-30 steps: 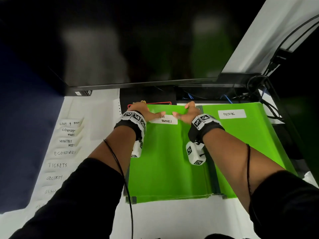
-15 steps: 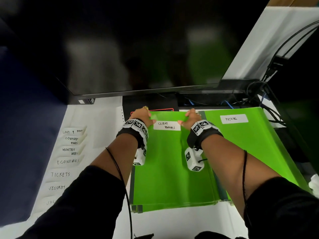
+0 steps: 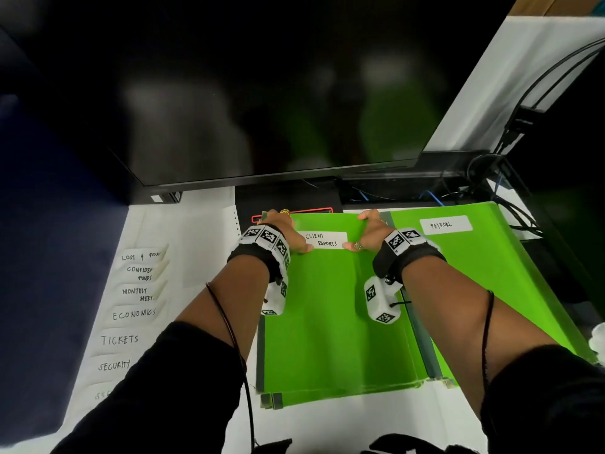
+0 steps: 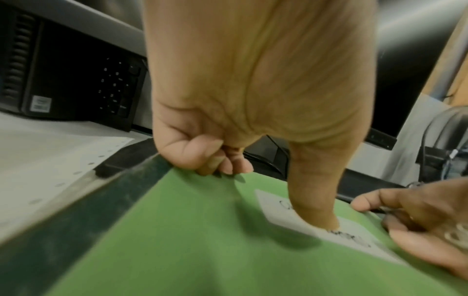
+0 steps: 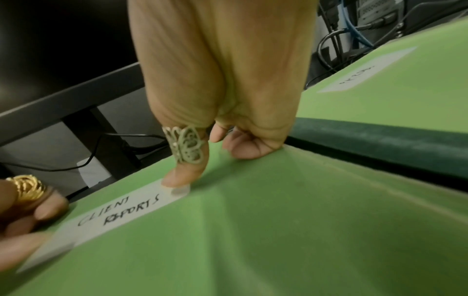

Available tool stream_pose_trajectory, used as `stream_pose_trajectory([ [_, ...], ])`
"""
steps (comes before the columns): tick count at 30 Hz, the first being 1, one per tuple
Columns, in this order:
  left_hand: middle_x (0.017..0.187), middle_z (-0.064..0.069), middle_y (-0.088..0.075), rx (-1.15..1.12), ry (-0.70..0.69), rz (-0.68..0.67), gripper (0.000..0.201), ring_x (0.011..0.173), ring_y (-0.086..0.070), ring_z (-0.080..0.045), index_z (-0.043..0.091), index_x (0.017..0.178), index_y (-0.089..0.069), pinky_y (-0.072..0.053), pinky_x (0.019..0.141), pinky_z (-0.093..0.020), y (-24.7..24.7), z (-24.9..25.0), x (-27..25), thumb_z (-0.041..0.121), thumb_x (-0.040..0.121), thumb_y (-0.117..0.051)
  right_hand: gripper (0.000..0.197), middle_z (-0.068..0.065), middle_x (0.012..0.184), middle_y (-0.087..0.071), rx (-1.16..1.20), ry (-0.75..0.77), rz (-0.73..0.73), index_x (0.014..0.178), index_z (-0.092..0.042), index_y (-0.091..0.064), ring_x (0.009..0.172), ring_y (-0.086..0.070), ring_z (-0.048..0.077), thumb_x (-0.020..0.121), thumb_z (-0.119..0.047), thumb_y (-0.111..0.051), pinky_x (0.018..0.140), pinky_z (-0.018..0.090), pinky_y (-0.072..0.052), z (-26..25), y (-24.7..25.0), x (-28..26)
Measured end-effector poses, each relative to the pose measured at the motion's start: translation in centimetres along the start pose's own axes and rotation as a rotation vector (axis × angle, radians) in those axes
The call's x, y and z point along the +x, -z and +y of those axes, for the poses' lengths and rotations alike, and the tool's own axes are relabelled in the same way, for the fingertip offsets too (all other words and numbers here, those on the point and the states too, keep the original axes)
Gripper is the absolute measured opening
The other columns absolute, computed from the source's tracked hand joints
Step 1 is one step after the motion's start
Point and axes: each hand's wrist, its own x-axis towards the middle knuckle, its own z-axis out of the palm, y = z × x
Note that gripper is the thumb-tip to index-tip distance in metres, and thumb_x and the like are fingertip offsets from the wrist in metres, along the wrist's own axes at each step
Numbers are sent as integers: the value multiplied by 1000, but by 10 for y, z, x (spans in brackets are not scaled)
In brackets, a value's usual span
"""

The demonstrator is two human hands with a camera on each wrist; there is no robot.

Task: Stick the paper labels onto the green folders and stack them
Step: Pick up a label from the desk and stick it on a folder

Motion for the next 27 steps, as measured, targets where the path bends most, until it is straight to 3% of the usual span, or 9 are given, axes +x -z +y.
stream_pose_trajectory([
  [3, 134, -14, -46, 49, -11, 45, 94, 124, -47, -30, 6, 132, -45, -45, 98, -38, 2, 2, 2, 72, 68, -63, 81, 11, 136, -40, 71, -16, -1, 132, -14, -28, 125, -44, 28, 72, -34, -79, 102, 33, -37, -1, -2, 2],
  [7, 125, -9, -52, 69, -4, 144, 85, 117, -51, -25, 8, 127, -49, -45, 93, -34, -5, 9, 2, 66, 68, -67, 88, 10, 128, -42, 13, -2, 71, 123, -15, -32, 118, -46, 29, 58, -33, -88, 101, 42, -41, -2, -10, 4],
  [11, 128, -9, -54, 92, 7, 81, 83, 120, -52, -27, 7, 130, -46, -43, 98, -38, 0, 6, 11, 57, 70, -73, 81, 11, 127, -44, -18, -13, 16, 126, -16, -32, 115, -49, 29, 65, -21, -85, 99, 39, -43, -3, -4, 5],
  [15, 123, -9, -60, 145, -40, 57, 63, 111, -59, -27, 10, 124, -51, -49, 91, -36, 7, -1, 16, 43, 75, -73, 70, 12, 130, -45, -1, -5, -33, 130, -17, -32, 112, -49, 27, 76, -19, -77, 92, 32, -41, -1, 5, 5],
  [18, 119, -8, -60, 102, -53, 55, 76, 109, -59, -27, 8, 122, -52, -49, 91, -36, 7, 0, 17, 62, 71, -67, 65, 6, 122, -45, 45, -18, -3, 122, -16, -35, 118, -48, 27, 76, -40, -74, 97, 34, -39, -3, 4, 3],
  [20, 111, -7, -61, 95, -43, 74, 85, 105, -59, -26, 7, 115, -53, -50, 86, -35, 5, 3, 16, 76, 65, -61, 63, 7, 115, -49, 28, -18, 63, 109, -17, -33, 115, -51, 29, 72, -44, -76, 97, 38, -44, -5, -1, 2],
  [23, 97, -6, -61, 146, -43, 174, 73, 98, -61, -23, 9, 98, -56, -47, 72, -30, -5, 4, 15, 76, 68, -59, 57, 10, 119, -50, -4, 23, 126, 101, -16, -29, 117, -51, 31, 76, -38, -75, 94, 38, -44, -8, -9, 0],
  [27, 110, -11, -59, 144, -61, 254, 68, 103, -58, -26, 6, 113, -53, -48, 80, -33, -14, 1, 18, 65, 81, -52, 50, 12, 128, -44, -75, 31, 159, 115, -14, -38, 113, -52, 32, 82, -38, -68, 94, 40, -45, -10, -14, -1],
])
